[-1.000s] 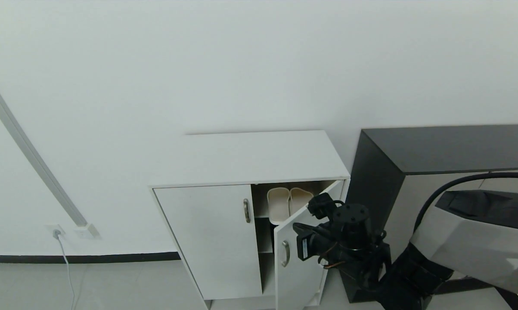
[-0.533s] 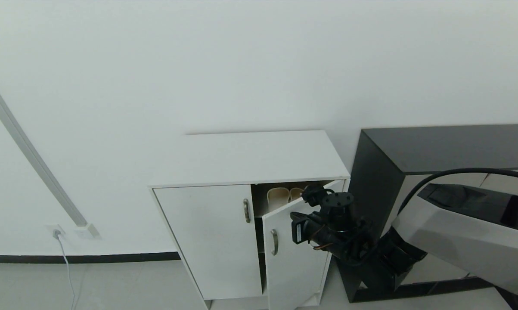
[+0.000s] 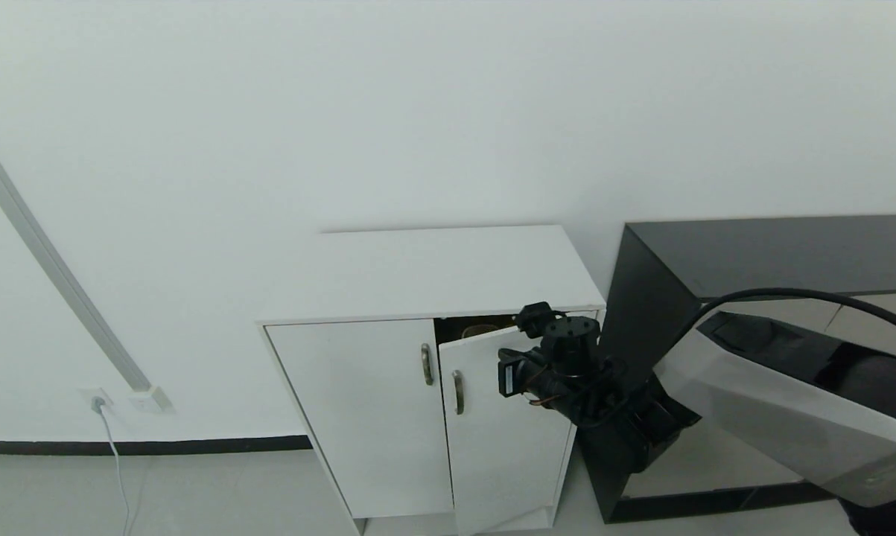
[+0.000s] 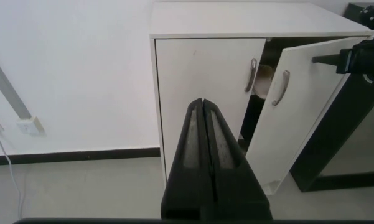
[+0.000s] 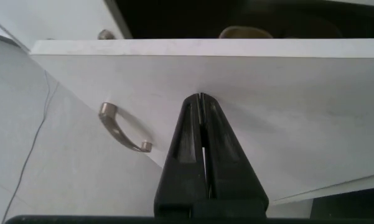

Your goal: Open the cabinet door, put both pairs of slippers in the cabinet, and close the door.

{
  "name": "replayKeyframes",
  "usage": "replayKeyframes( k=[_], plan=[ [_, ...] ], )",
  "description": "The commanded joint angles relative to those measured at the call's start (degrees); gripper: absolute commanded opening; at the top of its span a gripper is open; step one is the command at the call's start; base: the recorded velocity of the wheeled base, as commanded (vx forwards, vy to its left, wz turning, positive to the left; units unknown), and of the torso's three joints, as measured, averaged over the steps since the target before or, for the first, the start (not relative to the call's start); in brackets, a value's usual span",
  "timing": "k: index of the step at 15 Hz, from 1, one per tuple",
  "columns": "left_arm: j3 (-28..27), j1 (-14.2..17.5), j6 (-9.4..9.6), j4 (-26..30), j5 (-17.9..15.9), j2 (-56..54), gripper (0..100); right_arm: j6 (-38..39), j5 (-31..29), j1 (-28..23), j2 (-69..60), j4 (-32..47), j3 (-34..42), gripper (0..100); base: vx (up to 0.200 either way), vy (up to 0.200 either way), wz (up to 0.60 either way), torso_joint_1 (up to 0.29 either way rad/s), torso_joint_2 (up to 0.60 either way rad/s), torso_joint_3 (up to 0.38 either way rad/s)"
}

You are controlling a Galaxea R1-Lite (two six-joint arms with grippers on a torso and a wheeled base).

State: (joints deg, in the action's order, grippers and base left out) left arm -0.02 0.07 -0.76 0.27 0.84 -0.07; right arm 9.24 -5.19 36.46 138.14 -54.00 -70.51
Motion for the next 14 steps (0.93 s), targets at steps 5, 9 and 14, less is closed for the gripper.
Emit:
replayKeyframes(
  k=[5,9,14],
  plan=[
    [-0.1,0.0,-0.12,0.0,0.0,0.1,0,0.0,-0.1,-1.3,3.2,0.7,-4.2,0,0.000,0.000,0.00,0.000,0.00,0.000],
    [-0.1,0.0,-0.21,0.0,0.0,0.1,0,0.0,-0.1,-2.4,4.4,0.7,-6.4,0,0.000,0.000,0.00,0.000,0.00,0.000],
    [-0.1,0.0,-0.21,0.0,0.0,0.1,0,0.0,-0.1,-4.1,4.9,2.3,-8.3,0,0.000,0.000,0.00,0.000,0.00,0.000]
  ],
)
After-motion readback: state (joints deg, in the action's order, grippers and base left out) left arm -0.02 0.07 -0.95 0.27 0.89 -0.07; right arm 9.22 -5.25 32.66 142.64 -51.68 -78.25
